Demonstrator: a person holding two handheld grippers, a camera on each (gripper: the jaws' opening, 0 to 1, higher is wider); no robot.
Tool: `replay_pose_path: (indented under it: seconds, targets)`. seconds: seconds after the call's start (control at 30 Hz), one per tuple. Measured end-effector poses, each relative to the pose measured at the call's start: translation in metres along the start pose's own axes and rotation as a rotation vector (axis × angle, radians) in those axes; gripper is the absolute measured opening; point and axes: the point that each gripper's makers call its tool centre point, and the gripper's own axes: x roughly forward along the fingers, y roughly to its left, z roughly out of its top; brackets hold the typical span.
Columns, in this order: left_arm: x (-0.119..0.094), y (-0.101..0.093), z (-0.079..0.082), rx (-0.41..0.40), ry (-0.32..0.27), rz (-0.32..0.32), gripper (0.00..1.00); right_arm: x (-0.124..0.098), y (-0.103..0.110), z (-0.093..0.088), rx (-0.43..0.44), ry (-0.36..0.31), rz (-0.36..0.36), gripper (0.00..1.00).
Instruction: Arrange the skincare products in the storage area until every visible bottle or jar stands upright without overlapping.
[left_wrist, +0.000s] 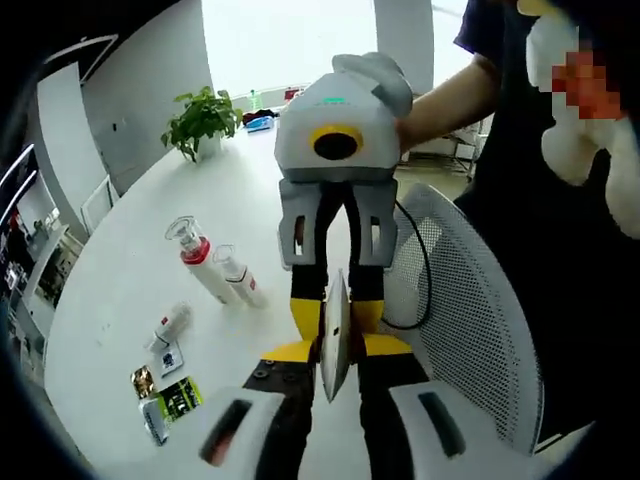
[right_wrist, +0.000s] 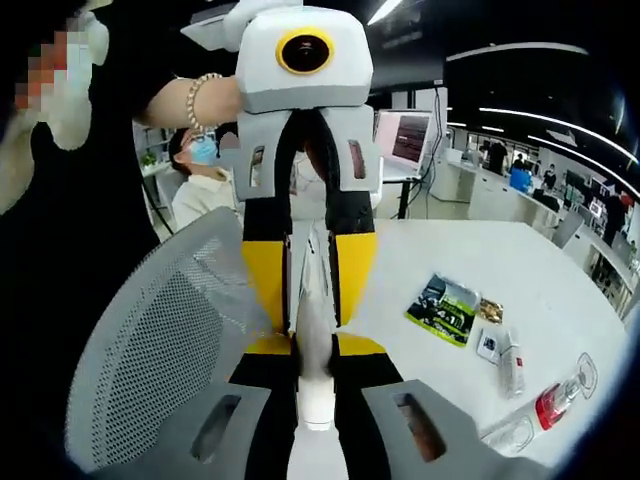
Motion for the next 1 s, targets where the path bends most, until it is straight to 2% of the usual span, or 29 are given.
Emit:
replay_pose_path:
  seconds: [0.37,0.53,0.7,0.77,0.9,1.0]
  targets:
    - [0.004,0.002,-0.005,0.042,0.052,-0.006,0.14,0.001,0.0,-0.004,-0.001,0.001,0.022,0.12]
    - [-0.001,0.011,0.003,0.009,-0.007,0.018,0.12,-0.007,-0.01,0.002,0.045,-0.07,-0.024,0.14]
    - [-0.003,0.013,0.009,-0.015,-0.034,0.004,0.12,-0.009,-0.009,0.003,0.07,-0.117,-0.031,0.17]
    - [-0.002,0.012,0.01,-0.015,-0.033,-0.006,0.12,-0.007,-0.008,-0.001,0.079,-0.117,-0.034,0.18]
    - [-0.004,0.013,0.012,-0.014,-0.034,-0.002,0.12,-0.003,-0.008,-0.025,0.101,-0.055,-0.057,0.2]
    - [-0.01,0.017,0.017,-0.034,-0.064,0.004,0.12,-0.002,-0.01,-0.037,0.11,-0.033,-0.075,0.2]
